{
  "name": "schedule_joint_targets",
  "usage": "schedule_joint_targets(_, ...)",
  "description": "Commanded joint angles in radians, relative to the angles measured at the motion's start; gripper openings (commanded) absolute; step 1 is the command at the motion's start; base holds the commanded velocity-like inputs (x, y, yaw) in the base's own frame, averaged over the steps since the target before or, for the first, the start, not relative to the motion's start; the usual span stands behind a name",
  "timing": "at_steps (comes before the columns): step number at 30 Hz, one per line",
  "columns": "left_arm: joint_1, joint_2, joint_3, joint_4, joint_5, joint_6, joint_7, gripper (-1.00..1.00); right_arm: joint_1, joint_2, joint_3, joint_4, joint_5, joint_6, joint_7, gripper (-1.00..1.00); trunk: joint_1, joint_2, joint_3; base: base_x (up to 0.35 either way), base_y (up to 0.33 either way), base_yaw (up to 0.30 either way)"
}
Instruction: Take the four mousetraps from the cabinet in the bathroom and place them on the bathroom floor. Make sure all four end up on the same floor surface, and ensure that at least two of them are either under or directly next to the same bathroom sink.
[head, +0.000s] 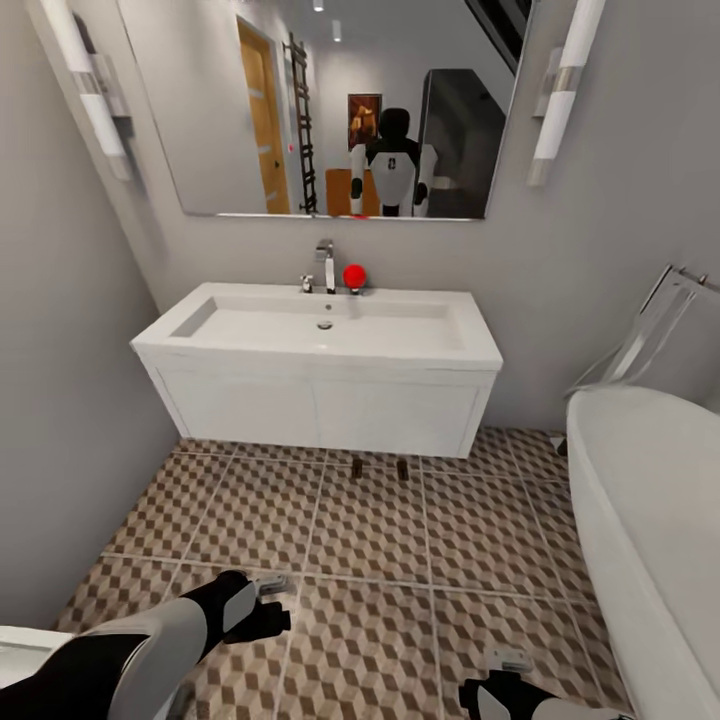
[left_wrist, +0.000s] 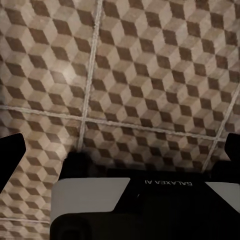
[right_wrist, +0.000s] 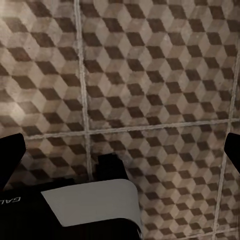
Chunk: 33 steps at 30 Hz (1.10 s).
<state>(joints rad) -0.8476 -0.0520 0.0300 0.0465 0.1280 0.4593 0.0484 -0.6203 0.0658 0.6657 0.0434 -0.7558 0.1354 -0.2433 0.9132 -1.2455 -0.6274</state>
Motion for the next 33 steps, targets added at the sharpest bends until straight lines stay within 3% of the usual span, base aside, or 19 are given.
schedule_joint_targets(1, -0.001, -0.001, 0.002, 0.002, 0.009, 0.001, 0.005, 1.00, 0.002, 0.000, 0.009, 0.001, -0.005, 0.003, -0.002, 1.00, -0.004, 0.007, 0.003, 0.000, 0.000, 0.250)
schedule_joint_targets(25, 0.027, -0.001, 0.002, 0.003, 0.009, 0.000, 0.007, 1.00, 0.040, 0.000, 0.009, 0.001, -0.005, 0.005, -0.002, 1.00, -0.096, 0.175, 0.079, 0.000, 0.000, 0.033)
schedule_joint_targets(33, 0.044, 0.001, 0.002, 0.003, 0.009, -0.001, 0.008, 1.00, 0.044, 0.000, 0.009, 0.001, -0.004, 0.006, -0.002, 1.00, -0.127, 0.231, 0.109, 0.000, 0.000, 0.149)
